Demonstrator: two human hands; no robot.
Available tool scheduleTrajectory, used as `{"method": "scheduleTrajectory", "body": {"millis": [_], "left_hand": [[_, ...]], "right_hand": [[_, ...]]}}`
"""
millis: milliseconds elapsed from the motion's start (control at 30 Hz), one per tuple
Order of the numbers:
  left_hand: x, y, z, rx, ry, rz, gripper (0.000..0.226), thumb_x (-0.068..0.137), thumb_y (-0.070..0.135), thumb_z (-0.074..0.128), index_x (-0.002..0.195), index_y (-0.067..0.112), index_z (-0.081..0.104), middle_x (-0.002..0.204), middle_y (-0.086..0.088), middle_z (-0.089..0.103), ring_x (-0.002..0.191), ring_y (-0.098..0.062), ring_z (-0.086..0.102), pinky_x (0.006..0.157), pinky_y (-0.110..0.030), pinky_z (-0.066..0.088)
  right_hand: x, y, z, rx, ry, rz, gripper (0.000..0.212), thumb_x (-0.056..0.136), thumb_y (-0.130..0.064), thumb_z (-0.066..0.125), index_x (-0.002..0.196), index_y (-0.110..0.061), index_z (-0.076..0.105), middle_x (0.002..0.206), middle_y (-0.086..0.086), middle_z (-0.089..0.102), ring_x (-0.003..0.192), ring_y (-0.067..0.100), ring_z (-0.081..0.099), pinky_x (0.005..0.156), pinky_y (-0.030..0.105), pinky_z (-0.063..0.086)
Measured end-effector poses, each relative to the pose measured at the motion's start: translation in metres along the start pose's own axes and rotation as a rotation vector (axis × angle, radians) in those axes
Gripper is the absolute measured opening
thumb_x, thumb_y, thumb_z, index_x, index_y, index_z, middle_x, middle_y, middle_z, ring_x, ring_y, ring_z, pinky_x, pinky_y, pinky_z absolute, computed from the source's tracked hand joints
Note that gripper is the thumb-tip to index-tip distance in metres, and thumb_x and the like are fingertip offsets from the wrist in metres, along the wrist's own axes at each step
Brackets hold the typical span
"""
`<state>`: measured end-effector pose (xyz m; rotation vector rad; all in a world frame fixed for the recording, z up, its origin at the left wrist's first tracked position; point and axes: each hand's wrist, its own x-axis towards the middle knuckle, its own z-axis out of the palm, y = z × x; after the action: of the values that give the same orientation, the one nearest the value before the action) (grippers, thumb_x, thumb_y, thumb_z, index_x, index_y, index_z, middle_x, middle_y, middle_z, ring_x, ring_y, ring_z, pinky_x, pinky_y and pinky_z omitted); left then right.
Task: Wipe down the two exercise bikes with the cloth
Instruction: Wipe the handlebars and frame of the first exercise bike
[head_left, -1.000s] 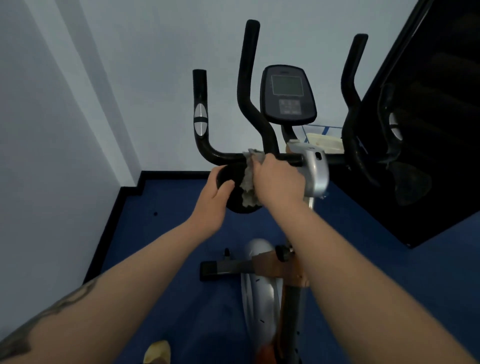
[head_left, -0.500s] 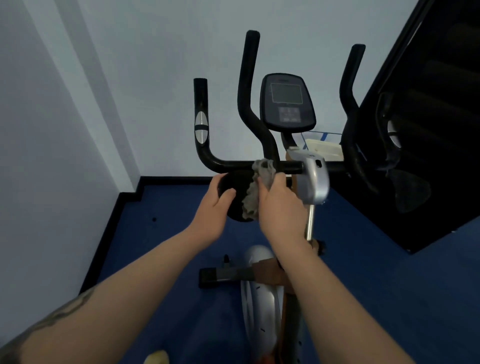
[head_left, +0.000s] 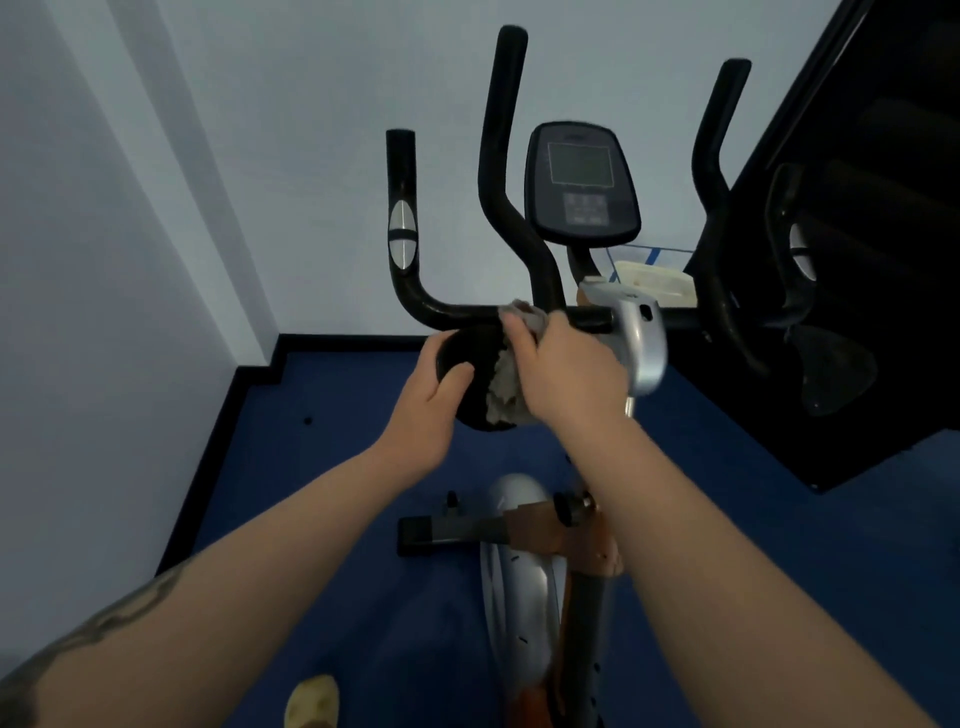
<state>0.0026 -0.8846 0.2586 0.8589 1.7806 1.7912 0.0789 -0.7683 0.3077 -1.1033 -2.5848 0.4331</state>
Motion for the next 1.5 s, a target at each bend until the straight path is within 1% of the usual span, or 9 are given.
{"method": "scheduleTrajectory", "body": {"millis": [67, 200, 400, 600, 733, 967, 1167, 1333, 1500], "left_hand": [[-0.001, 0.000, 0.003, -0.016, 0.034, 0.008, 0.028, 0.103, 0.011, 0.041, 0.128, 0.020, 0.047, 0.114, 0.009, 0.060, 0.099, 0.009, 0.058, 0.082, -0.008, 0.045], [-0.001, -0.002, 0.003, 0.003, 0.039, 0.009, 0.028, 0.103, 0.012, 0.041, 0.128, 0.023, 0.048, 0.116, 0.008, 0.059, 0.100, 0.010, 0.056, 0.082, -0.005, 0.043], [0.000, -0.002, 0.003, -0.014, 0.027, 0.027, 0.026, 0.103, 0.011, 0.040, 0.124, 0.025, 0.048, 0.112, 0.010, 0.060, 0.096, 0.012, 0.057, 0.080, -0.006, 0.044], [0.000, -0.002, 0.003, 0.002, 0.026, 0.023, 0.026, 0.103, 0.010, 0.039, 0.124, 0.022, 0.048, 0.110, 0.008, 0.060, 0.094, 0.011, 0.058, 0.078, -0.006, 0.044], [-0.001, 0.000, 0.001, 0.019, 0.004, 0.015, 0.025, 0.104, 0.011, 0.040, 0.124, 0.025, 0.047, 0.112, 0.007, 0.060, 0.095, 0.011, 0.058, 0.079, -0.006, 0.044], [-0.001, 0.003, -0.004, 0.029, -0.071, -0.050, 0.026, 0.104, 0.017, 0.040, 0.128, 0.026, 0.045, 0.116, 0.009, 0.059, 0.097, 0.011, 0.057, 0.078, -0.005, 0.045], [0.002, 0.005, -0.013, 0.102, -0.172, -0.094, 0.037, 0.104, 0.025, 0.040, 0.140, 0.019, 0.036, 0.129, 0.002, 0.053, 0.115, 0.000, 0.049, 0.085, -0.011, 0.040], [0.004, 0.004, -0.018, 0.133, -0.221, -0.083, 0.033, 0.105, 0.025, 0.039, 0.137, 0.022, 0.037, 0.128, 0.006, 0.052, 0.112, 0.008, 0.048, 0.080, 0.000, 0.040], [0.005, 0.005, -0.019, 0.162, -0.228, -0.086, 0.037, 0.104, 0.027, 0.040, 0.141, 0.022, 0.035, 0.128, 0.010, 0.052, 0.112, 0.011, 0.047, 0.081, 0.003, 0.038]], "right_hand": [[0.005, -0.005, 0.000, 0.015, 0.002, 0.031, 0.065, 0.094, -0.069, 0.011, 0.105, -0.018, 0.051, 0.080, 0.001, 0.049, 0.078, 0.025, 0.050, 0.065, 0.036, 0.032], [-0.038, 0.012, 0.016, 0.228, 0.120, 0.129, 0.055, 0.100, -0.052, 0.006, 0.118, -0.027, 0.051, 0.094, 0.004, 0.065, 0.094, 0.029, 0.061, 0.070, 0.034, 0.034], [-0.006, 0.003, 0.013, 0.034, 0.083, 0.106, 0.044, 0.104, -0.043, 0.015, 0.126, -0.020, 0.047, 0.107, 0.005, 0.064, 0.082, 0.021, 0.052, 0.060, 0.034, 0.028], [-0.043, 0.001, 0.023, 0.291, 0.137, 0.114, 0.032, 0.102, -0.050, 0.024, 0.103, -0.021, 0.040, 0.087, -0.004, 0.056, 0.084, 0.023, 0.060, 0.060, 0.033, 0.034], [-0.002, 0.001, 0.006, 0.110, -0.045, 0.102, 0.043, 0.103, -0.049, 0.022, 0.111, -0.015, 0.047, 0.100, 0.010, 0.062, 0.089, 0.029, 0.055, 0.068, 0.037, 0.033], [-0.024, 0.010, 0.008, -0.010, 0.092, -0.080, 0.035, 0.104, -0.045, 0.025, 0.105, -0.017, 0.044, 0.082, 0.005, 0.060, 0.078, 0.030, 0.060, 0.057, 0.035, 0.030], [0.018, -0.014, -0.003, -0.288, -0.057, -0.221, 0.026, 0.100, -0.021, 0.041, 0.124, -0.017, 0.048, 0.111, 0.005, 0.056, 0.076, 0.024, 0.045, 0.051, 0.032, 0.026], [-0.015, 0.013, 0.003, -0.191, 0.096, -0.168, 0.035, 0.104, -0.043, 0.023, 0.106, -0.015, 0.044, 0.070, 0.000, 0.051, 0.065, 0.027, 0.054, 0.051, 0.033, 0.027], [-0.001, 0.000, 0.009, -0.194, 0.101, -0.086, 0.036, 0.106, -0.039, 0.023, 0.107, -0.013, 0.048, 0.083, 0.006, 0.064, 0.077, 0.030, 0.063, 0.056, 0.034, 0.034]]}}
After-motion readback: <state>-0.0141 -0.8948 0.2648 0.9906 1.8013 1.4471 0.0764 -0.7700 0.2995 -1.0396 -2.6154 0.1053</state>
